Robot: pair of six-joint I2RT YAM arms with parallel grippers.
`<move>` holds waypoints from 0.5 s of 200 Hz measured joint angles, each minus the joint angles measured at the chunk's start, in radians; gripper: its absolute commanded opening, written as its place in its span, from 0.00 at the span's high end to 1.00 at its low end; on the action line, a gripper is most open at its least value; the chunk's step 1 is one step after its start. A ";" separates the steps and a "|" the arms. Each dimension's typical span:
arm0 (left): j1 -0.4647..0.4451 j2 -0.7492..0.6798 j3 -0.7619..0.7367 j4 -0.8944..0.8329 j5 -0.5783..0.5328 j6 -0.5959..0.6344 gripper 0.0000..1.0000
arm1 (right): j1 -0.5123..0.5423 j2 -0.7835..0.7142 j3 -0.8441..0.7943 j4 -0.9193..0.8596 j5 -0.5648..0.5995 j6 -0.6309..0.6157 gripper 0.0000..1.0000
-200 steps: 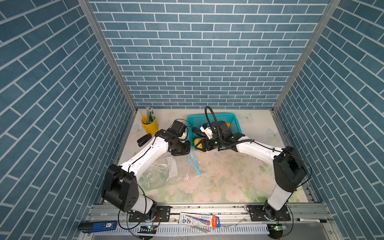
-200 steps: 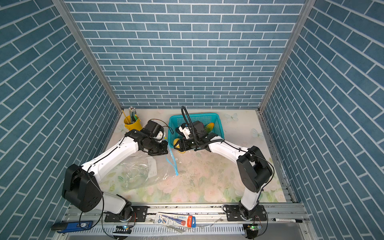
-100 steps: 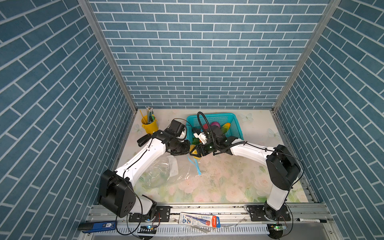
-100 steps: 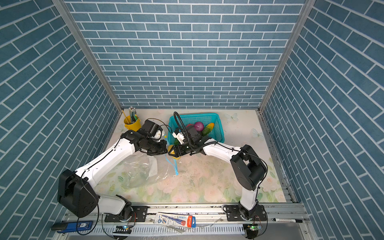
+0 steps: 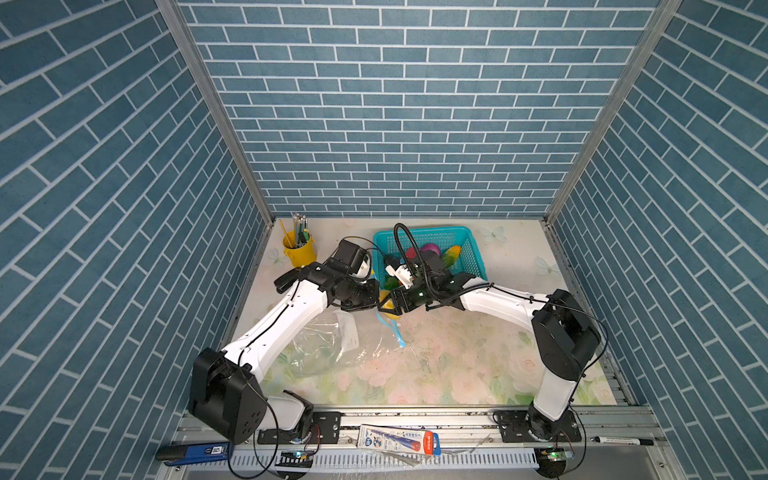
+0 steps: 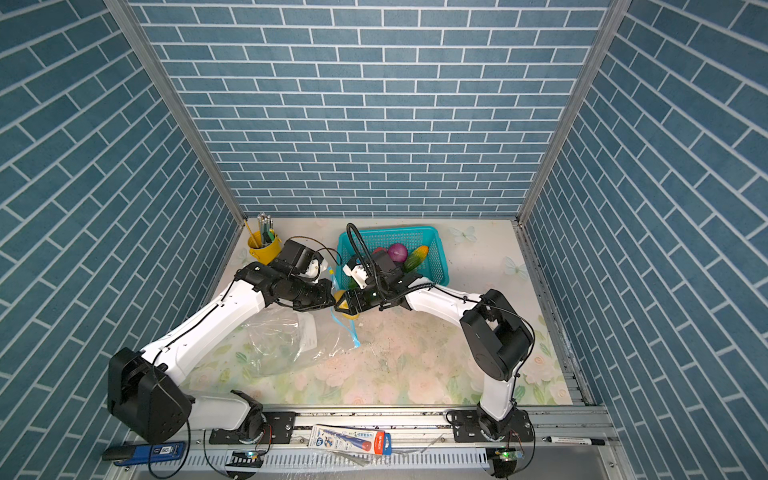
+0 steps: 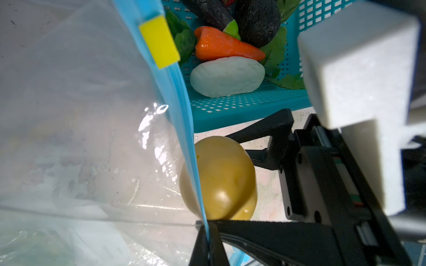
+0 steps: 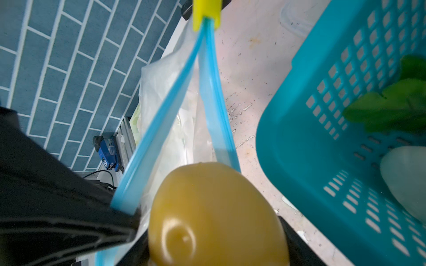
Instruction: Place the food in the zip-top bag and seal the zipper
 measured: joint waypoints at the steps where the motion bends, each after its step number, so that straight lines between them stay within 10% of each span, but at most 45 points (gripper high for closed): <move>1: 0.000 0.000 0.000 0.000 0.000 0.000 1.00 | 0.000 0.000 0.000 0.002 0.000 0.000 0.57; 100: 0.000 -0.015 -0.017 0.031 0.040 -0.031 1.00 | 0.002 -0.002 -0.065 0.093 -0.105 -0.013 0.59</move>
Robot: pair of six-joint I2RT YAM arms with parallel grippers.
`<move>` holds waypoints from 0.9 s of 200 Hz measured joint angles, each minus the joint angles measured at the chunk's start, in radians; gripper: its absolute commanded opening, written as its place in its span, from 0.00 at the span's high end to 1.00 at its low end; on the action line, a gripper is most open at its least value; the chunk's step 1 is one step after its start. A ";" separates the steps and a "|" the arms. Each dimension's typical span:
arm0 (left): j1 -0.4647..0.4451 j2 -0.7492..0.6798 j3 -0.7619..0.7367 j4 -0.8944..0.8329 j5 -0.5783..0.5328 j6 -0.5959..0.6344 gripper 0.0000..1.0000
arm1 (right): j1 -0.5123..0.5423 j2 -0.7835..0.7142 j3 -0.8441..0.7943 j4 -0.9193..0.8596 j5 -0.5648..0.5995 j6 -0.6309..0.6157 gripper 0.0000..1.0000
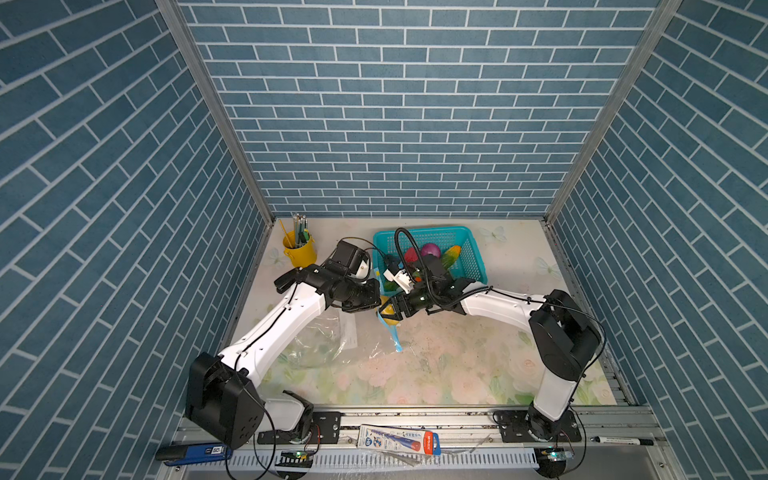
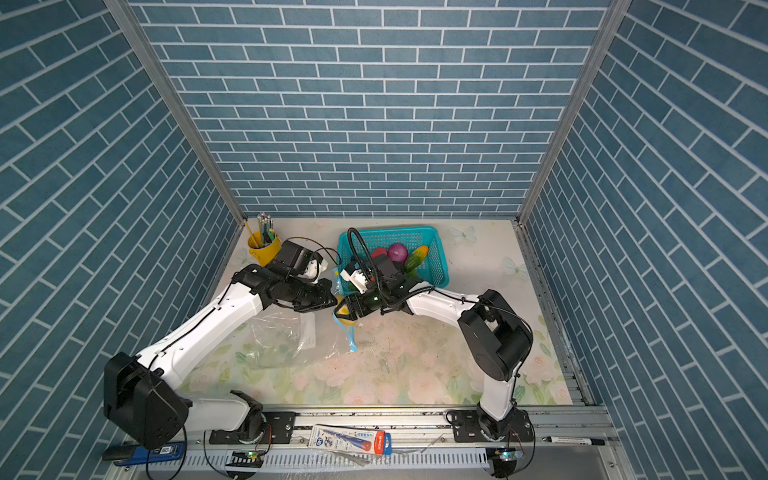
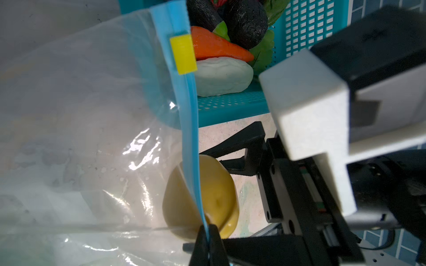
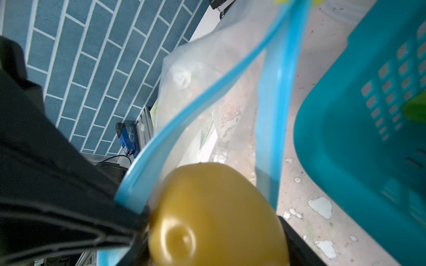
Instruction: Place the food in the zip-top bag and seal the zipper
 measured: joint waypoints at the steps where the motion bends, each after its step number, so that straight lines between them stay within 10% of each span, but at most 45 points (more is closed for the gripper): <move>1: 0.000 0.000 0.000 0.000 0.001 0.000 1.00 | 0.000 0.000 0.000 0.000 0.000 0.000 0.59; 180: 0.000 -0.063 -0.048 0.034 0.042 -0.037 1.00 | -0.026 0.102 0.102 -0.150 0.058 0.062 0.62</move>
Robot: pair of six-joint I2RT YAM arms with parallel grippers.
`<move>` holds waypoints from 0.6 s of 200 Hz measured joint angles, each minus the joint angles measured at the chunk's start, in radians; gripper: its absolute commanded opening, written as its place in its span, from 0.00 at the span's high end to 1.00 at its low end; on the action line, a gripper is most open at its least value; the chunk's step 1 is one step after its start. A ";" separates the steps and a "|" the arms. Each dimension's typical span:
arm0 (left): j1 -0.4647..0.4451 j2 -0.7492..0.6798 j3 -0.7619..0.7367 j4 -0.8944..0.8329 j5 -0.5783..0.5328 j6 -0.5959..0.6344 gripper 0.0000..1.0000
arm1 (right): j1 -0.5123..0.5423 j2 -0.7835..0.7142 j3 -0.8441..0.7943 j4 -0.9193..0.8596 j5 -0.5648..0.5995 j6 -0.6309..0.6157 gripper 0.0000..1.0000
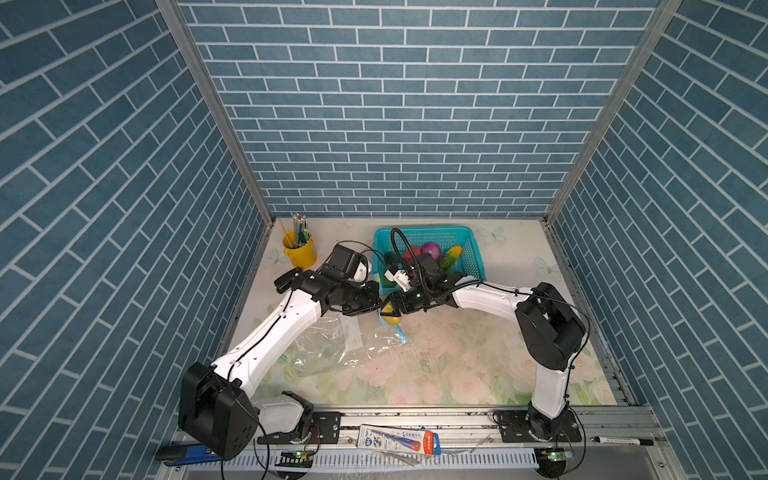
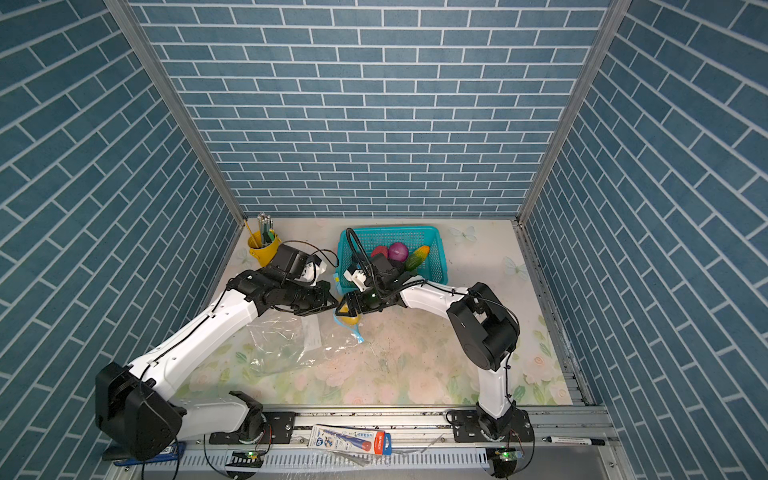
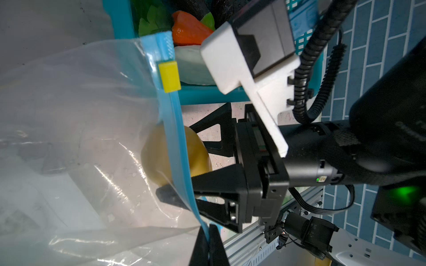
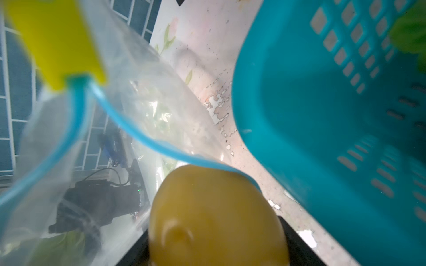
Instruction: Place the food in the zip-top bag and seal the zipper
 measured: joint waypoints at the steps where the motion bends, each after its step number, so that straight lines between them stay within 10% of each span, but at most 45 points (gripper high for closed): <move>1: 0.000 0.000 0.000 -0.001 0.000 0.000 1.00 | 0.000 0.000 0.000 -0.002 0.001 0.000 0.62; 120: 0.000 -0.005 0.000 0.004 0.016 -0.003 1.00 | -0.059 -0.209 -0.174 0.233 -0.071 -0.024 0.62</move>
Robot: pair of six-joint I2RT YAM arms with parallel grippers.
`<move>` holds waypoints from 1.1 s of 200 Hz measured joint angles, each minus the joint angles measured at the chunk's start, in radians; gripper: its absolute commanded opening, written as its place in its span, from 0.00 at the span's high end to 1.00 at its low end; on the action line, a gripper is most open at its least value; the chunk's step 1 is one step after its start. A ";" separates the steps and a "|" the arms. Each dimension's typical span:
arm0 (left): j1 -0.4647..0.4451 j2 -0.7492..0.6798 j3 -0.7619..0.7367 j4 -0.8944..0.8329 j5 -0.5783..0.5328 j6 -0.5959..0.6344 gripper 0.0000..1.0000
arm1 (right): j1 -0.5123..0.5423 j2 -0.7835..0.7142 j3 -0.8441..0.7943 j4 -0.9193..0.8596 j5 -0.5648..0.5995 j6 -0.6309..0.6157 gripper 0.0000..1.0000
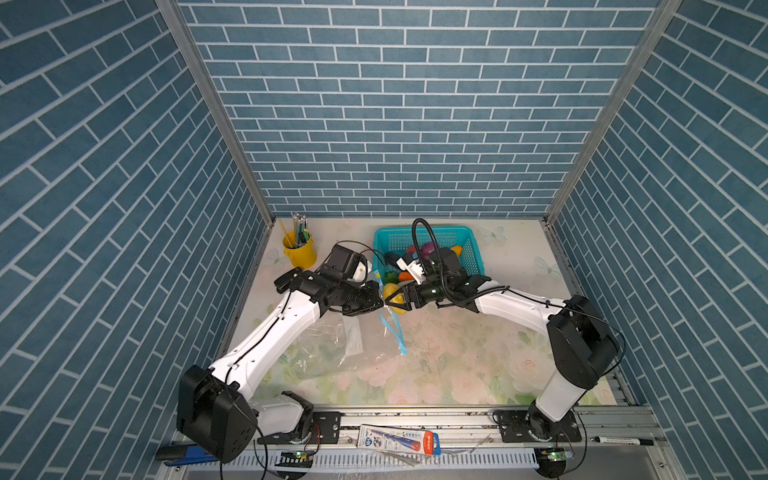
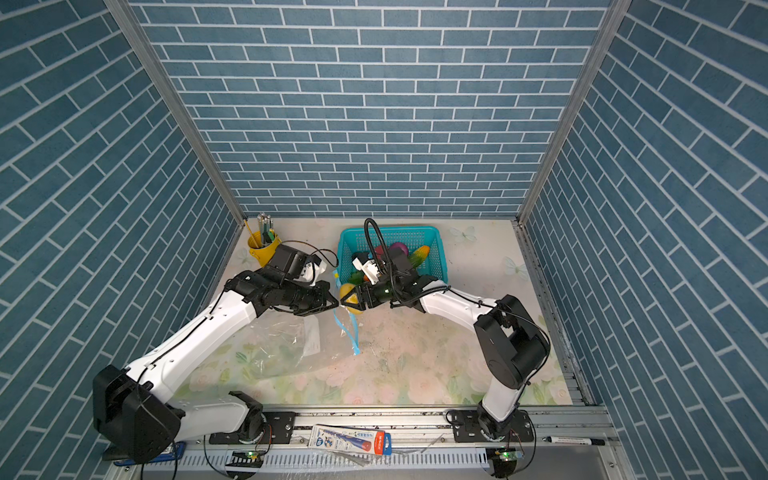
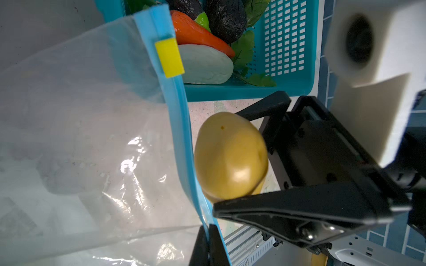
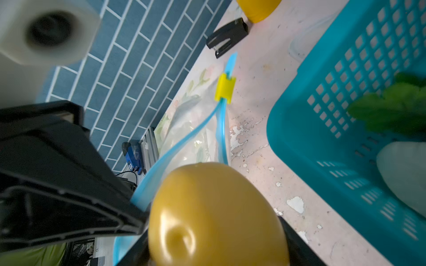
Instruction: Place the food in the zip-top bag and seal the zipper
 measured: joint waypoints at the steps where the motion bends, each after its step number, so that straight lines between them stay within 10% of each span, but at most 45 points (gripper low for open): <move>1: 0.000 0.000 0.000 0.000 0.000 0.000 1.00 | 0.000 -0.001 -0.001 0.002 -0.001 0.000 0.62; 77: 0.000 0.000 0.000 0.029 0.019 -0.027 1.00 | -0.012 -0.026 -0.145 0.312 -0.118 0.178 0.88; 220: 0.006 -0.022 -0.032 0.081 0.026 -0.110 1.00 | -0.006 -0.043 -0.192 0.309 -0.198 0.287 1.00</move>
